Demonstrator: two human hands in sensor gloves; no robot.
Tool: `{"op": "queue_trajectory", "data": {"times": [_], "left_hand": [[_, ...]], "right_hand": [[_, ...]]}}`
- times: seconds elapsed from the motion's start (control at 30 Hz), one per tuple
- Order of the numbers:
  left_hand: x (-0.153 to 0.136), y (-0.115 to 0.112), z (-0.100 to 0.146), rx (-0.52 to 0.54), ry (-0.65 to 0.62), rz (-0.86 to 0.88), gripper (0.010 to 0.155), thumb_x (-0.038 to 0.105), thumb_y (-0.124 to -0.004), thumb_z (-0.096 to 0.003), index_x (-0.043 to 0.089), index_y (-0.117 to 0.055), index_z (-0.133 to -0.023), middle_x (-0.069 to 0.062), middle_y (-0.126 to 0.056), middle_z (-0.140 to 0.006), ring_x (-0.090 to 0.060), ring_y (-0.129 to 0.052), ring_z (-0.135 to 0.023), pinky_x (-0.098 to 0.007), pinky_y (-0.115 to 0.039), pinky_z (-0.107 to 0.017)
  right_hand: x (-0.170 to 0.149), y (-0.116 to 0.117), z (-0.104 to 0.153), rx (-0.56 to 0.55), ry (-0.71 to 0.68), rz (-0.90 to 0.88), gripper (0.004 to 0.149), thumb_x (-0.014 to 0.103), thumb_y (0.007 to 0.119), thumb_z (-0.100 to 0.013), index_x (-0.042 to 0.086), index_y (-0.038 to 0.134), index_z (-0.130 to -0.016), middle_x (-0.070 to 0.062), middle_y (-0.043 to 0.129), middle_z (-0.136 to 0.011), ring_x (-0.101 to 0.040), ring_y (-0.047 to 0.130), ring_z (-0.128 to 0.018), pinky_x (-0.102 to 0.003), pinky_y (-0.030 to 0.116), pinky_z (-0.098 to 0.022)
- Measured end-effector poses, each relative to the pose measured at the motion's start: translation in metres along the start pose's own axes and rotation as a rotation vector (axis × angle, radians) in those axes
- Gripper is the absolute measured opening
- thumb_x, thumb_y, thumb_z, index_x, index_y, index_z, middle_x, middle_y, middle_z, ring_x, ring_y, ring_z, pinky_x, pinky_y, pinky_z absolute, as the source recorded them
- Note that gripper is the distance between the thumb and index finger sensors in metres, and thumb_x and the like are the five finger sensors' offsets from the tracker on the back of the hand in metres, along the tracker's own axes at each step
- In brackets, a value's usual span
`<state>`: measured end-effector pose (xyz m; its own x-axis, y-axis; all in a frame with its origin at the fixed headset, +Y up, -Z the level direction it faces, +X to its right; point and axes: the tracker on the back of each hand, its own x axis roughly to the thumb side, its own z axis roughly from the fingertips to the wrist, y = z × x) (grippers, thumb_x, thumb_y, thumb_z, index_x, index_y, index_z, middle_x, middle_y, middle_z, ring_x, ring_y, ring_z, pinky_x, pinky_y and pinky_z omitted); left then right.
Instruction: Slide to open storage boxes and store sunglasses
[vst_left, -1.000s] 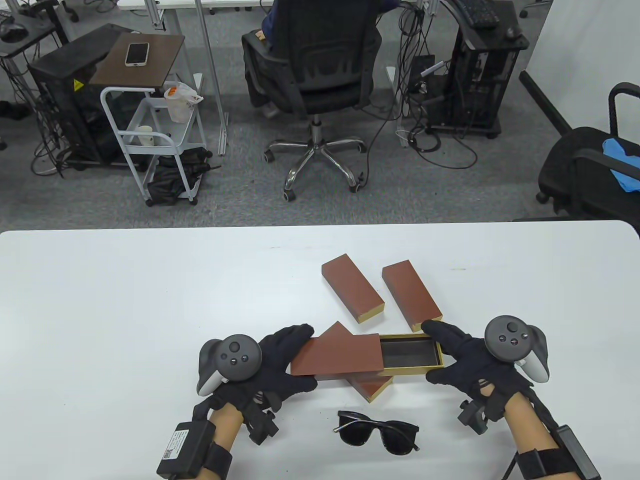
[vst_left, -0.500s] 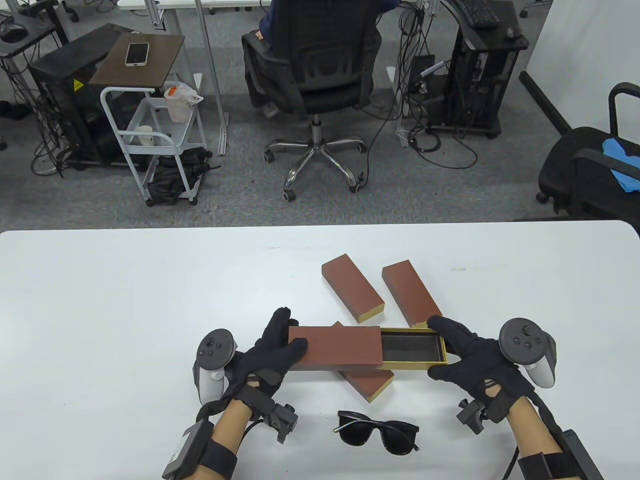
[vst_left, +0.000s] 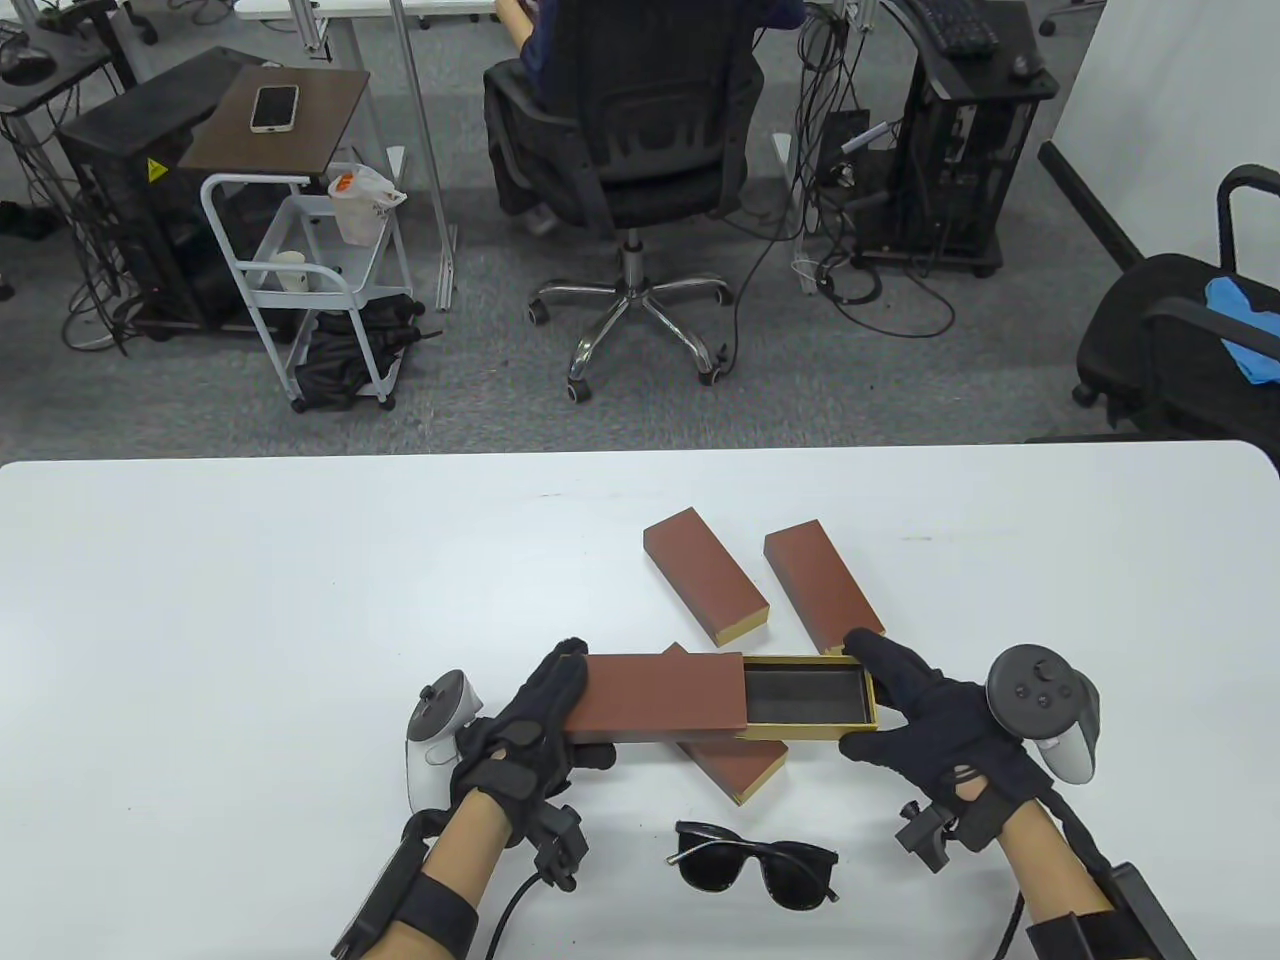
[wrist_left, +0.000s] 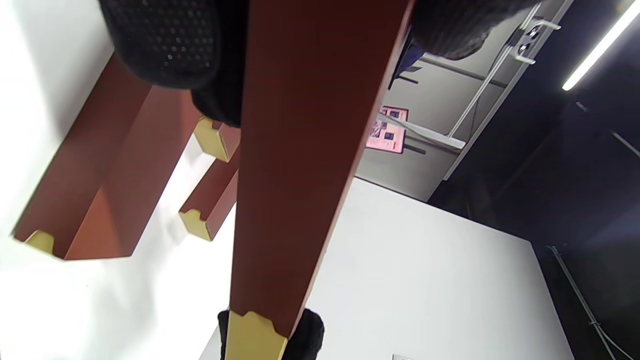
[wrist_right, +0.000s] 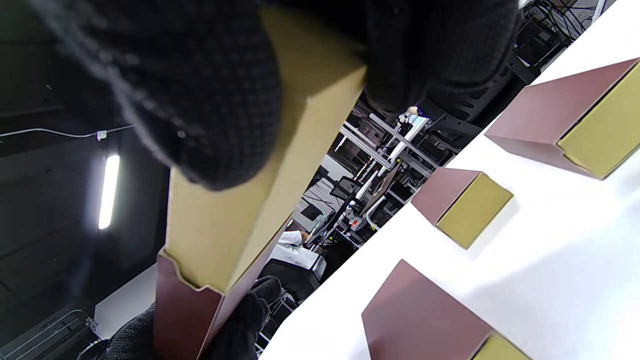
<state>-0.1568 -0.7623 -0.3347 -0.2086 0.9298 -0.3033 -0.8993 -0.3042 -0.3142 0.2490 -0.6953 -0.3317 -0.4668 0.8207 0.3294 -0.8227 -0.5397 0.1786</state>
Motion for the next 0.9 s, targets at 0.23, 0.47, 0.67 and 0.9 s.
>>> {"op": "queue_trajectory", "data": {"times": [0.23, 0.47, 0.67, 0.9], "left_hand": [[0.006, 0.017, 0.01, 0.183, -0.058, -0.004, 0.077, 0.064, -0.06, -0.0518, 0.021, -0.039, -0.112, -0.01, -0.083, -0.086, -0.026, -0.096, -0.058, -0.042, -0.082, -0.038], [0.012, 0.032, 0.018, 0.338, -0.118, -0.003, 0.077, 0.067, -0.063, -0.0508, 0.02, -0.049, -0.11, -0.009, -0.089, -0.08, -0.025, -0.099, -0.051, -0.041, -0.084, -0.032], [0.012, 0.042, 0.02, 0.375, -0.11, -0.004, 0.077, 0.068, -0.064, -0.0508, 0.02, -0.05, -0.11, -0.009, -0.09, -0.079, -0.025, -0.1, -0.05, -0.041, -0.084, -0.032], [0.012, 0.046, 0.02, 0.378, -0.1, 0.005, 0.077, 0.067, -0.064, -0.0509, 0.019, -0.051, -0.11, -0.01, -0.09, -0.079, -0.026, -0.1, -0.05, -0.042, -0.084, -0.033]], "right_hand": [[0.002, 0.015, 0.004, -0.014, 0.098, 0.407, 0.093, 0.046, 0.096, -0.025, 0.022, 0.042, -0.096, -0.016, 0.054, -0.101, -0.04, 0.074, -0.084, -0.056, 0.067, -0.063], [0.01, 0.063, 0.003, 0.289, 0.1, 0.696, 0.057, 0.052, 0.091, -0.027, 0.027, 0.082, -0.077, -0.011, 0.085, -0.085, -0.036, 0.092, -0.067, -0.052, 0.079, -0.052], [0.027, 0.112, 0.009, 0.454, -0.007, 0.751, 0.05, 0.047, 0.093, -0.027, 0.026, 0.088, -0.071, -0.01, 0.094, -0.076, -0.034, 0.098, -0.058, -0.05, 0.083, -0.045], [0.049, 0.139, 0.015, 0.414, -0.173, 1.027, 0.048, 0.049, 0.092, -0.025, 0.025, 0.091, -0.066, -0.008, 0.1, -0.067, -0.029, 0.103, -0.049, -0.046, 0.087, -0.039]]}}
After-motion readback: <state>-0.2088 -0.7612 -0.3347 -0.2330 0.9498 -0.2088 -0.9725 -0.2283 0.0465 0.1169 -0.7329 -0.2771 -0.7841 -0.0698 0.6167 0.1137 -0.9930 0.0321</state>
